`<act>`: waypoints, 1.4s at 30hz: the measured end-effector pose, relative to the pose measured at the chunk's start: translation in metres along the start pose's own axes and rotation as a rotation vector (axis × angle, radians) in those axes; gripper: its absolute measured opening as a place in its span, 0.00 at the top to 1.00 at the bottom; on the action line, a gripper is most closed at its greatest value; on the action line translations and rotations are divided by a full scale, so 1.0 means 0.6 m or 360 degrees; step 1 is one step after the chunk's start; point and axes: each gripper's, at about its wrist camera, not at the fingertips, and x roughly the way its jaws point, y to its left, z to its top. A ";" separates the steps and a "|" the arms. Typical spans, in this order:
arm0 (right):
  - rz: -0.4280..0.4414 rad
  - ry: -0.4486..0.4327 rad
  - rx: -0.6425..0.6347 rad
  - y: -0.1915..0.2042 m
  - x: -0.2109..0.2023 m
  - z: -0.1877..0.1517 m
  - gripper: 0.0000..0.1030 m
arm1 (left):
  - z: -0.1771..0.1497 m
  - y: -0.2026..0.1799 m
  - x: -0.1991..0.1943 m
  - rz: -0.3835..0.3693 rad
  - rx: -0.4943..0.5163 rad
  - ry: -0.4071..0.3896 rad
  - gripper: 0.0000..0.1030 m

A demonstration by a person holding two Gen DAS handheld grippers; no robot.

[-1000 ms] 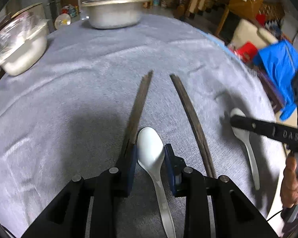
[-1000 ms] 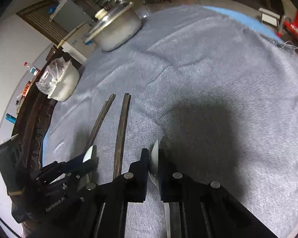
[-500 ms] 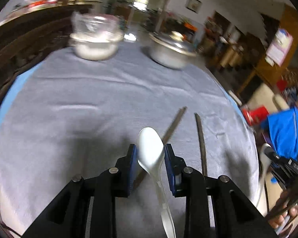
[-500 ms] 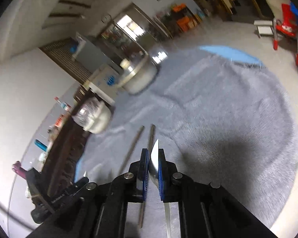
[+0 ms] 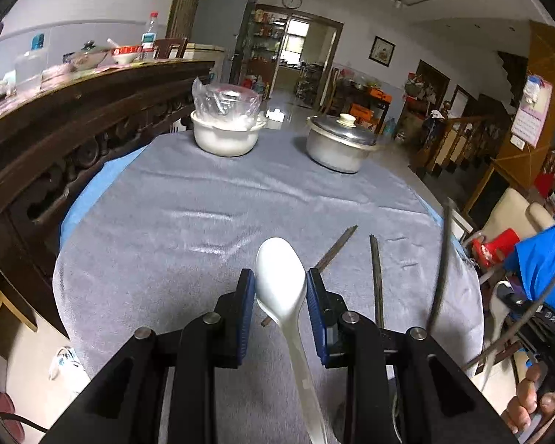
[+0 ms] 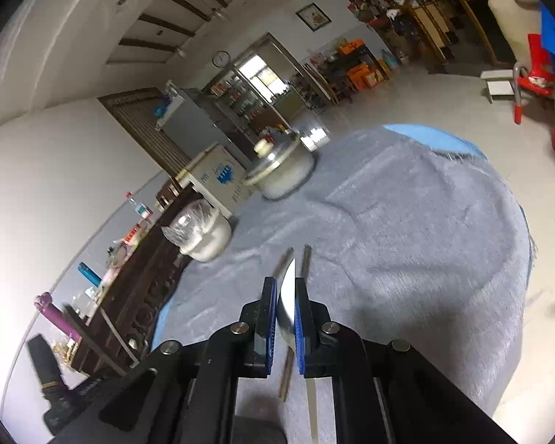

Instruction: Organize utensils

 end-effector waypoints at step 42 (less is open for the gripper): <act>0.0650 -0.0728 -0.0633 0.170 -0.056 -0.169 0.90 | -0.059 -0.053 -0.074 -0.0290 -0.0182 -0.0668 0.71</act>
